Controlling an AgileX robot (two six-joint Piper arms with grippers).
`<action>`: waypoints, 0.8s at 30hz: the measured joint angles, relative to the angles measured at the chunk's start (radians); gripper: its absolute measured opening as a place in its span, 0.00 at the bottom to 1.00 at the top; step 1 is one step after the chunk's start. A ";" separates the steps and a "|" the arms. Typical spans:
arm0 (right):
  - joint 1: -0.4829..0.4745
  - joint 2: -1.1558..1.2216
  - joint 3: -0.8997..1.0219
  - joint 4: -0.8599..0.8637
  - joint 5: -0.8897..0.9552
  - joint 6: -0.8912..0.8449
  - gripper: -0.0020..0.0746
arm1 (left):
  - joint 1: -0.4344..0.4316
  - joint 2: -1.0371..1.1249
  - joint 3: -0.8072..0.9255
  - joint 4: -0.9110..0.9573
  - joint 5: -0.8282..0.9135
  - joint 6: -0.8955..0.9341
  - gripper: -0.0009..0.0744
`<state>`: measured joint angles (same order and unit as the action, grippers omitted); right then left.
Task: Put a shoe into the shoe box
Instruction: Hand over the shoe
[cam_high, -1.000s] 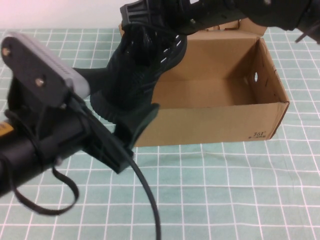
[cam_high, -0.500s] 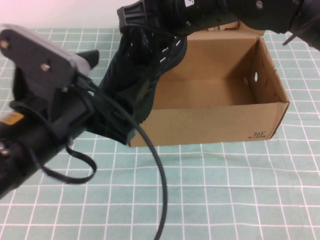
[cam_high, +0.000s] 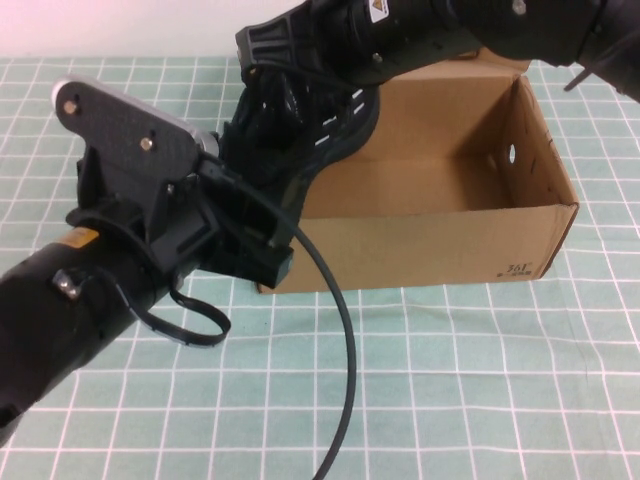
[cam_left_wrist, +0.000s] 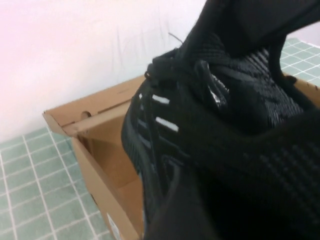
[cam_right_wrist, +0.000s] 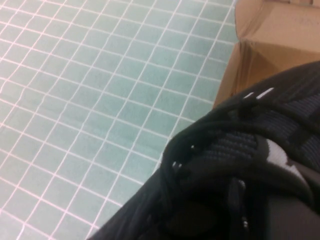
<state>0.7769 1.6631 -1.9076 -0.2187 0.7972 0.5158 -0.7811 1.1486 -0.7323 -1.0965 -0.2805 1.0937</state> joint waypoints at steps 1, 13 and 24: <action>0.000 0.000 0.000 0.005 0.000 0.000 0.02 | 0.000 0.000 0.000 -0.016 0.000 0.000 0.62; 0.000 0.000 0.000 0.011 0.000 -0.083 0.02 | 0.000 0.000 0.000 -0.064 0.044 0.064 0.08; 0.000 -0.009 0.000 0.050 -0.016 -0.242 0.51 | 0.000 0.001 0.002 -0.070 0.069 0.064 0.07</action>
<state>0.7769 1.6545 -1.9076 -0.1683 0.7813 0.2740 -0.7811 1.1501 -0.7300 -1.1670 -0.2111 1.1574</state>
